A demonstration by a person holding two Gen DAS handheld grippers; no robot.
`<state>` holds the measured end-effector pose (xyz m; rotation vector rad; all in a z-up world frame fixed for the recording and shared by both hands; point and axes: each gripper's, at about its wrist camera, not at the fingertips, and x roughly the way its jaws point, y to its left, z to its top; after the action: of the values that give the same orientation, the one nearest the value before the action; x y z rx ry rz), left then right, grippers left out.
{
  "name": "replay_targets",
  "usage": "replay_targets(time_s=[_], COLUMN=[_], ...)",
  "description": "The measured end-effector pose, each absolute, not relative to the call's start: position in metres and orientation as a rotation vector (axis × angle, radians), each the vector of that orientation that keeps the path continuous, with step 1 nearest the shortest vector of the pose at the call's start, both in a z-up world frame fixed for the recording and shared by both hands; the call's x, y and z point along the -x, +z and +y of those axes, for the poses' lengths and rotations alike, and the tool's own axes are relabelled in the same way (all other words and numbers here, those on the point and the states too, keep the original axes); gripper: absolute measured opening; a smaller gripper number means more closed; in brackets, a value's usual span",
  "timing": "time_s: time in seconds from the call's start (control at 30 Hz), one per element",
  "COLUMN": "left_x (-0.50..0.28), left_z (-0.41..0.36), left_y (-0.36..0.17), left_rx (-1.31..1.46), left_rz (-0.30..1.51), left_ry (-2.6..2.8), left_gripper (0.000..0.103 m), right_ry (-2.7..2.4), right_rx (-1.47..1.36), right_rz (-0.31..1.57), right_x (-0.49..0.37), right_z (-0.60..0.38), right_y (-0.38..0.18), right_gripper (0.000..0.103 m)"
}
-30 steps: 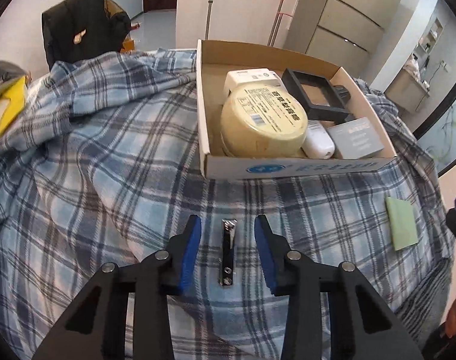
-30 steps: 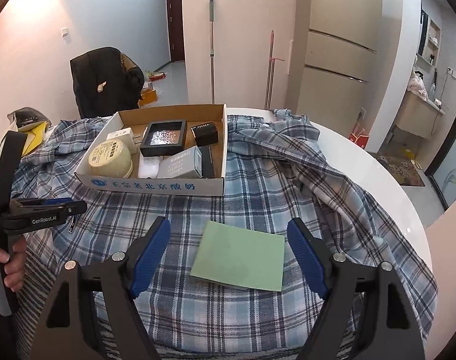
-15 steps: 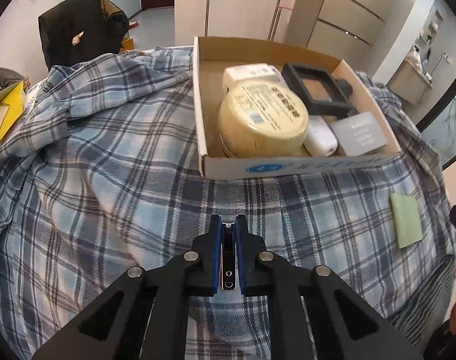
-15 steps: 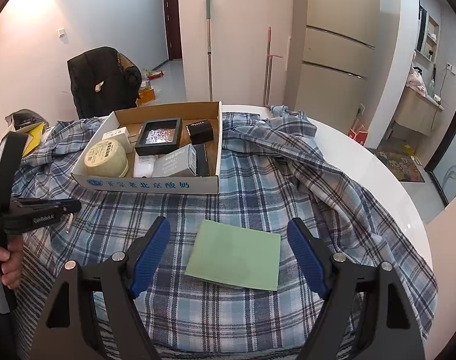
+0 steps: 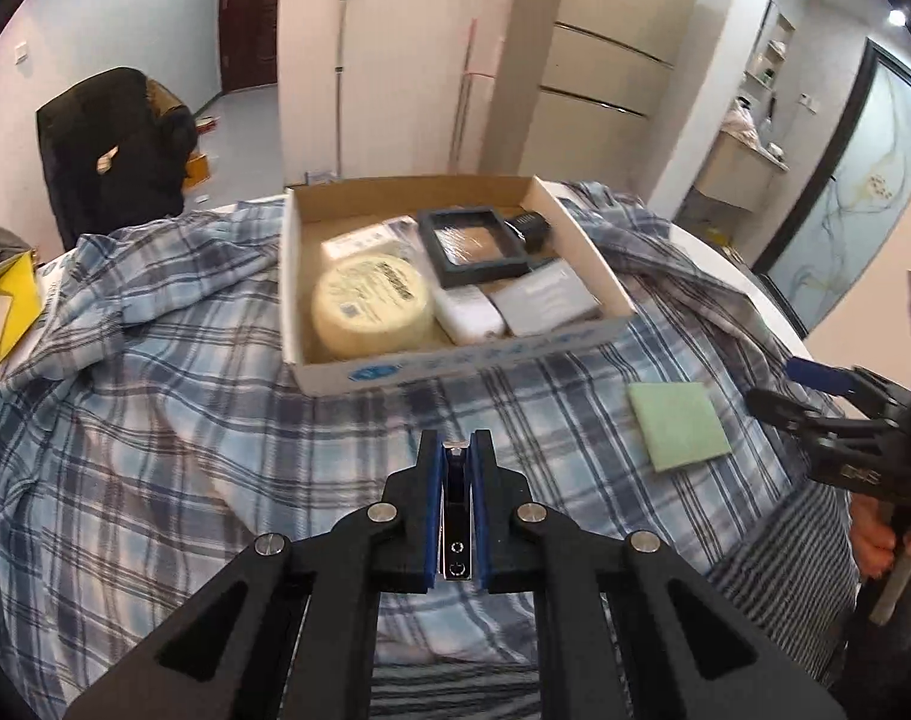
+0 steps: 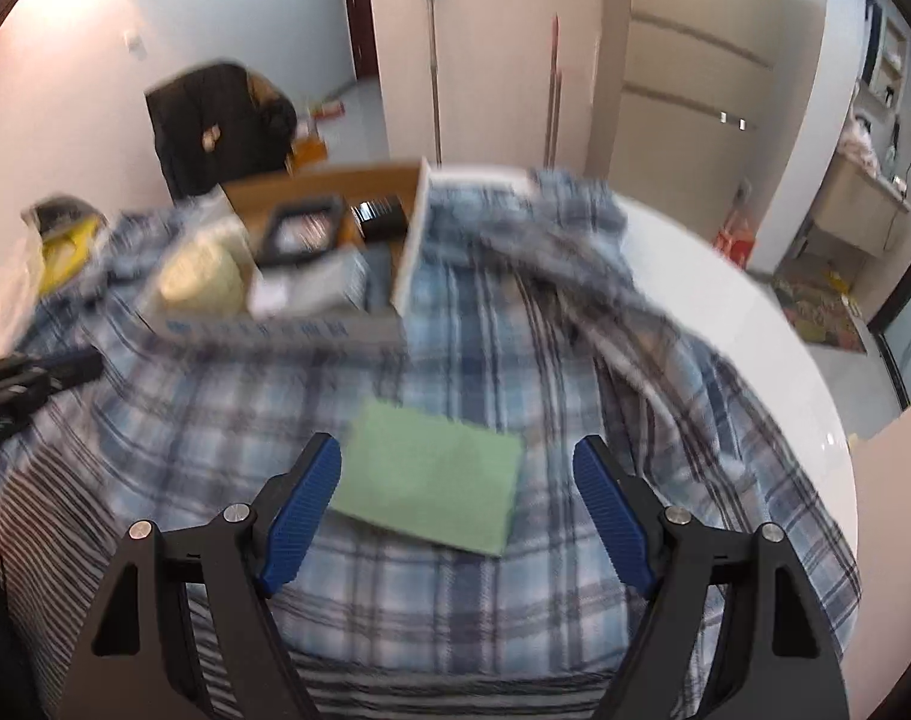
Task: Organize rigid objects
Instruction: 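Lower the right tool onto the green card and close on it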
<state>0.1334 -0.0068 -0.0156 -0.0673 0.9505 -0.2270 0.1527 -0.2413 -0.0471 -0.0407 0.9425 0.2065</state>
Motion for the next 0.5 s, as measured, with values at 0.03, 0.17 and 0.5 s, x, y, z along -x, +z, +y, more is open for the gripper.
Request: replay_targets(time_s=[0.03, 0.17, 0.5], left_x=[-0.133, -0.133, -0.139], left_z=[-0.010, -0.012, 0.000], left_y=[-0.018, -0.028, -0.054], left_rx=[0.065, 0.082, 0.092], left_rz=[0.957, 0.964, 1.001], left_ry=[-0.232, -0.227, -0.221], left_gripper=[0.010, 0.010, 0.010], right_ry=[0.200, 0.258, 0.351], right_rx=[0.039, 0.062, 0.241], right_rz=[0.970, 0.983, 1.118], right_x=[-0.155, -0.152, -0.162], right_z=[-0.246, -0.245, -0.193], right_y=[-0.055, -0.070, -0.093], right_gripper=[0.079, 0.071, 0.071])
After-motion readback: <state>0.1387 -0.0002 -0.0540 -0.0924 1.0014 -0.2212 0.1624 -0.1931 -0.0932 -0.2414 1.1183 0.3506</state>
